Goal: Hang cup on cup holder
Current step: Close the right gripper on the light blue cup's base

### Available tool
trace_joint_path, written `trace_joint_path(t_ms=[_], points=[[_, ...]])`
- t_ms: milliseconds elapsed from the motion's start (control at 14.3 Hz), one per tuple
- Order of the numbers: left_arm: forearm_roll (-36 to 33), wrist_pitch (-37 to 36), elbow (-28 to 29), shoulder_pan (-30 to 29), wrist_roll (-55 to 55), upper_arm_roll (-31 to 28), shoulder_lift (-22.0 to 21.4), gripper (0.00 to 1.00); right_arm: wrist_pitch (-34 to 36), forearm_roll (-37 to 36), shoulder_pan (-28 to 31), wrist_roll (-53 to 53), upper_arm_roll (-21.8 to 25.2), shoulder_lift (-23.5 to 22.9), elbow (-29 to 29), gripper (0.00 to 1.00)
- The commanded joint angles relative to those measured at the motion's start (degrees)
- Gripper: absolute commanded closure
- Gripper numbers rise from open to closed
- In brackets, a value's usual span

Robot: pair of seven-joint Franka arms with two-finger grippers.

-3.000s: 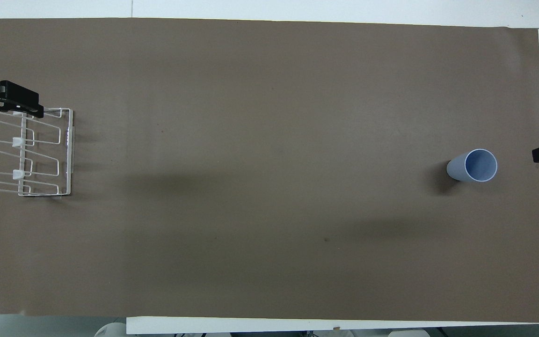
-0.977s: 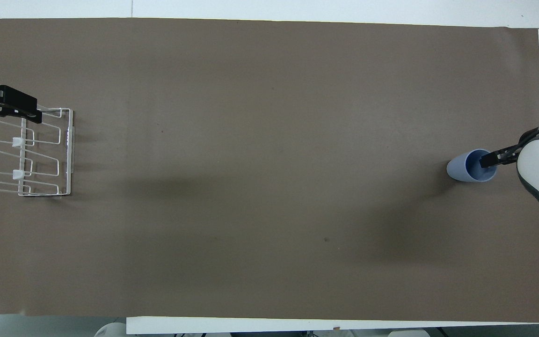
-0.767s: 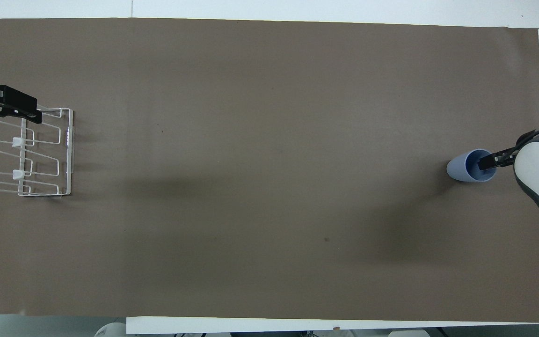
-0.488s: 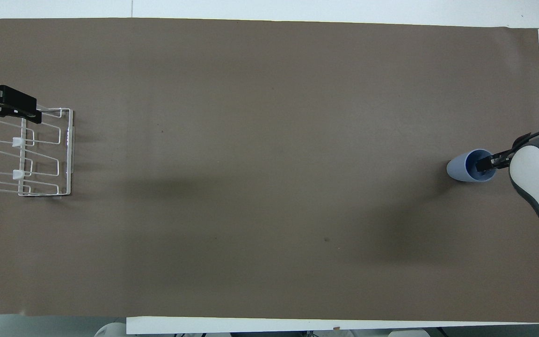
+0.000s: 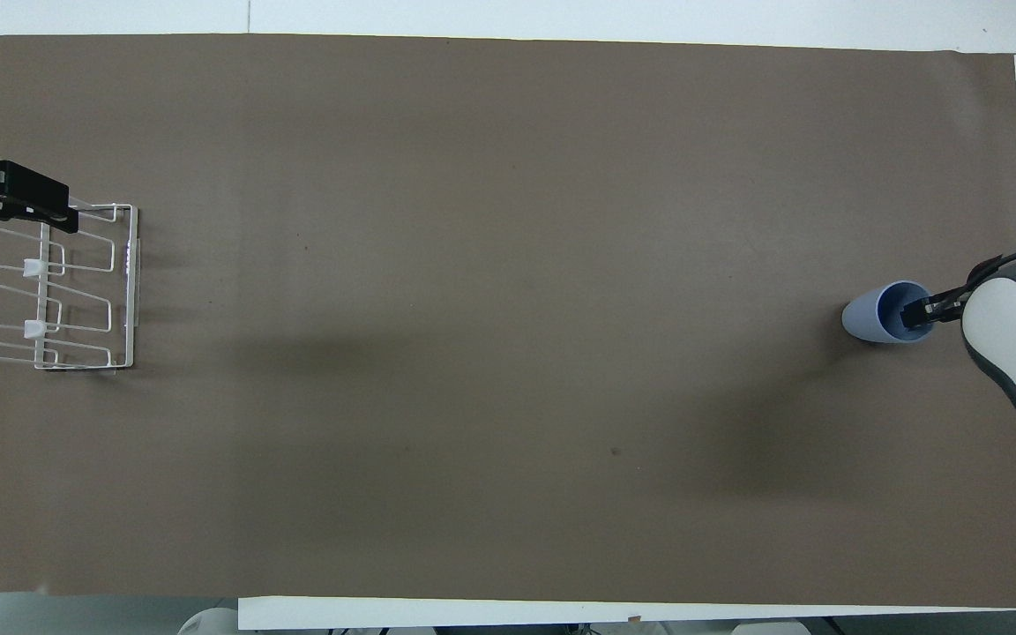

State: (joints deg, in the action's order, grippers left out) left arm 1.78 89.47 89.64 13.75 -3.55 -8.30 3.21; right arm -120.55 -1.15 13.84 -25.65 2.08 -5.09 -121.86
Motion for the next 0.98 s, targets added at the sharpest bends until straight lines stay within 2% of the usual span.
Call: trace_joint_path(t_ms=[0, 279, 349, 488, 767, 907], points=[[-0.2, -0.53, 0.71, 0.23, -0.58, -0.32, -1.1, 0.0, -1.44, 0.62, 0.83, -1.77, -0.49, 0.7, -1.62, 0.61], [-0.2, -0.53, 0.71, 0.23, -0.58, -0.32, -1.1, 0.0, -1.88, 0.62, 0.83, -1.85, -0.49, 0.79, -1.98, 0.68], [-0.2, -0.53, 0.71, 0.23, -0.58, -0.32, -1.1, 0.0, -1.88, 0.62, 0.83, -2.03, -0.49, 0.79, -1.98, 0.75], [-0.2, -0.53, 0.71, 0.23, -0.58, -0.23, -1.09, 0.0, -2.06, 0.62, 0.83, -3.08, -0.49, 0.87, -2.06, 0.98], [-0.2, -0.53, 0.71, 0.23, -0.58, -0.32, -1.09, 0.0, -0.22, 0.62, 0.66, -3.17, -0.49, 0.79, -0.49, 1.0], [-0.2, -0.53, 0.71, 0.23, -0.58, -0.32, -1.01, 0.0, 7.38, 0.62, 0.13, -3.17, -0.67, 0.87, 5.19, 1.0]])
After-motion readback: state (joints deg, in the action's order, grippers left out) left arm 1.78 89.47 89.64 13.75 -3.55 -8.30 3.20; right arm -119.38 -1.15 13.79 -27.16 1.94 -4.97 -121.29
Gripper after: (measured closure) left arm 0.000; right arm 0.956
